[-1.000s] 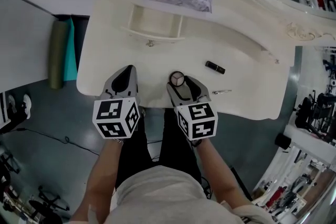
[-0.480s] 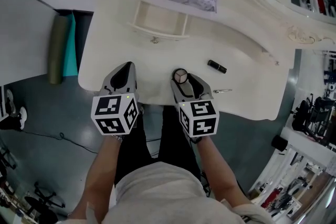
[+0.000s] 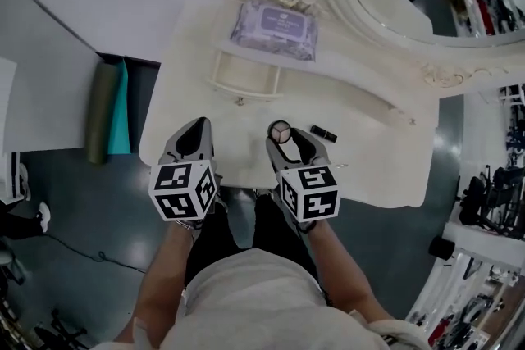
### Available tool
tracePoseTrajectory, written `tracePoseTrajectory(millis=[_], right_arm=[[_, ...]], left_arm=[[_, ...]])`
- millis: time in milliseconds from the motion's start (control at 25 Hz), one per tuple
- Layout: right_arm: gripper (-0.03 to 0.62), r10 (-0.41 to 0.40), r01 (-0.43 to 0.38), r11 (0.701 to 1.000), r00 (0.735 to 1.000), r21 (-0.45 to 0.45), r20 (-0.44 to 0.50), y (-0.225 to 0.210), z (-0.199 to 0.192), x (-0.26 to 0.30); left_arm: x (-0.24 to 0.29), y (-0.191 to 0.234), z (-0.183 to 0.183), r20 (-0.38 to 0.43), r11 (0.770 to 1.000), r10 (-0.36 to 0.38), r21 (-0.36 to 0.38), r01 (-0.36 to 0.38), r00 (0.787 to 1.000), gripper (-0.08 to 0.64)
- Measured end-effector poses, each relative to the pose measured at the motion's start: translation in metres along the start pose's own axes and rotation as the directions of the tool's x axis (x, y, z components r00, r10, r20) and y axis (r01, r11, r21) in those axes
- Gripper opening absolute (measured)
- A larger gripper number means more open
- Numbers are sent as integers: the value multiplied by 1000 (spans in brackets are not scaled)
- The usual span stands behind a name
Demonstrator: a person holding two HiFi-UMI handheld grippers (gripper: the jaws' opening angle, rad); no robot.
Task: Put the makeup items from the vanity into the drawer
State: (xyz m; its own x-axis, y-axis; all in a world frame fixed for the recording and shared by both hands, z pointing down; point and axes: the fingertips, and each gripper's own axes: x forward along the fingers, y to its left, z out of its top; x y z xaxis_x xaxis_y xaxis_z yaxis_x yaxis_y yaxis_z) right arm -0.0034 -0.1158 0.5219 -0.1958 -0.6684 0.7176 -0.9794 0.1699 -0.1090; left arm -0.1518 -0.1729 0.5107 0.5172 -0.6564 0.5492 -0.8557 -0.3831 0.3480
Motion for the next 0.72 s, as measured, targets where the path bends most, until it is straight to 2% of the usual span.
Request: tracePoseTrajectory(millis=[360, 720], right_arm=[[222, 44, -41, 998, 997, -55, 68, 0, 57, 5], [222, 103, -99, 993, 993, -60, 55, 14, 90, 49]], left_arm=[[0, -11, 40, 53, 999, 5, 35, -7, 999, 5], [22, 22, 54, 33, 999, 49, 7, -50, 998, 5]])
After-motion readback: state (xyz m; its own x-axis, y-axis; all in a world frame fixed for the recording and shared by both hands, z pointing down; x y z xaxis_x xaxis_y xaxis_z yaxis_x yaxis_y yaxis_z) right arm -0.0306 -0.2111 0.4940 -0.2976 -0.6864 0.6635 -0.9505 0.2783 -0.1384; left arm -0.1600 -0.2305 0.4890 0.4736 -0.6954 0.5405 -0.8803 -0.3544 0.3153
